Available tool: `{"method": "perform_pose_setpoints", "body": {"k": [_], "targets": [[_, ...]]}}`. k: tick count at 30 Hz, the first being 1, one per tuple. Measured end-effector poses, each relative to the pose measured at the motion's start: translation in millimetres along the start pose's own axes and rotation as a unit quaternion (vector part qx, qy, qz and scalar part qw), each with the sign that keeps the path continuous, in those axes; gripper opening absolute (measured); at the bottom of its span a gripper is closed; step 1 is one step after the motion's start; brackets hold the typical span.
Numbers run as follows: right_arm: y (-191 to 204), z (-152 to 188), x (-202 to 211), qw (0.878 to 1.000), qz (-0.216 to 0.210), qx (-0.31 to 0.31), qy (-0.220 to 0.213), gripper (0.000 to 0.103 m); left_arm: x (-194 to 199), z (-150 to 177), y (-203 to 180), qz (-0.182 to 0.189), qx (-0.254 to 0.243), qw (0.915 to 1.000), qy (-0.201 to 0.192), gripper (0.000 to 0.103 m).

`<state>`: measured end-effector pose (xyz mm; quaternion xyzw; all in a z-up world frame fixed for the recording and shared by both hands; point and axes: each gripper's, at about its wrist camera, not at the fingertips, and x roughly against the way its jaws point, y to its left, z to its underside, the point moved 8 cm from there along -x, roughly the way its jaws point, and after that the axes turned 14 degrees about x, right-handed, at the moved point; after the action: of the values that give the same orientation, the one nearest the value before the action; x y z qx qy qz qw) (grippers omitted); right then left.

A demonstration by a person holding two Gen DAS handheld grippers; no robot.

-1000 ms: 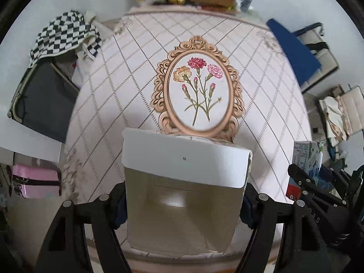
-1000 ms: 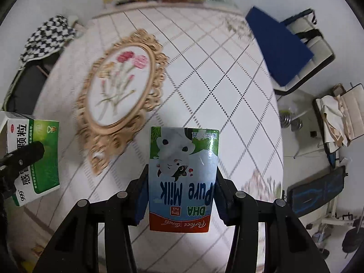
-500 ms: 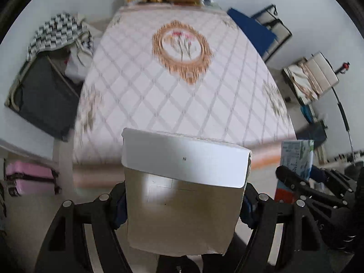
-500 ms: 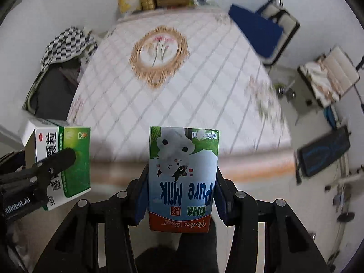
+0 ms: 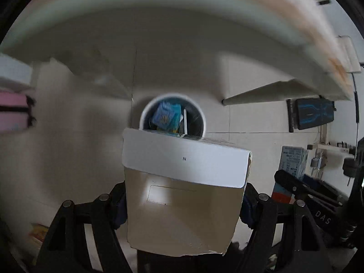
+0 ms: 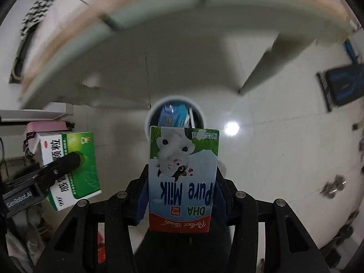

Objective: Collect trash
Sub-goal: 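Open both grippers to drop the granule box and milk carton into the bin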

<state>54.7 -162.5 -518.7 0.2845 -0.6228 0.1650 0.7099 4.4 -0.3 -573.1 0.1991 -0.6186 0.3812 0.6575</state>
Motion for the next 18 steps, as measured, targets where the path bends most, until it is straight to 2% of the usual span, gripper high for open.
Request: {"method": "perform_pose_setpoints", "body": {"k": [5, 8, 10, 13, 15, 16, 18], "targets": [[-40, -3, -111, 0.999, -0.034, -0.035, 0.017, 0.051, -116, -25, 11, 0.049, 0.048, 0.9962, 0.054, 0.077], [-59, -11, -177, 0.997, -0.06, -0.045, 0.026, 0.052, -166, -37, 17, 0.055, 0.054, 0.9951, 0.061, 0.082], [-64, -17, -213, 0.996, -0.074, -0.041, 0.029, 0.052, -194, -43, 22, 0.052, 0.056, 0.9945, 0.071, 0.099], [-63, -25, -255, 0.993, -0.104, -0.038, 0.037, 0.053, -213, -45, 33, 0.048, 0.059, 0.9943, 0.075, 0.1], [-62, -31, -271, 0.991, -0.122, -0.041, 0.033, 0.07, -217, -42, 43, 0.042, 0.058, 0.995, 0.07, 0.1], [-59, -32, -277, 0.991, -0.125, -0.036, 0.031, 0.082, -218, -42, 45, 0.034, 0.055, 0.9958, 0.064, 0.1], [-57, -33, -281, 0.992, -0.117, -0.034, 0.024, 0.09, -211, -42, 50, 0.02, 0.052, 0.9971, 0.053, 0.1]]}}
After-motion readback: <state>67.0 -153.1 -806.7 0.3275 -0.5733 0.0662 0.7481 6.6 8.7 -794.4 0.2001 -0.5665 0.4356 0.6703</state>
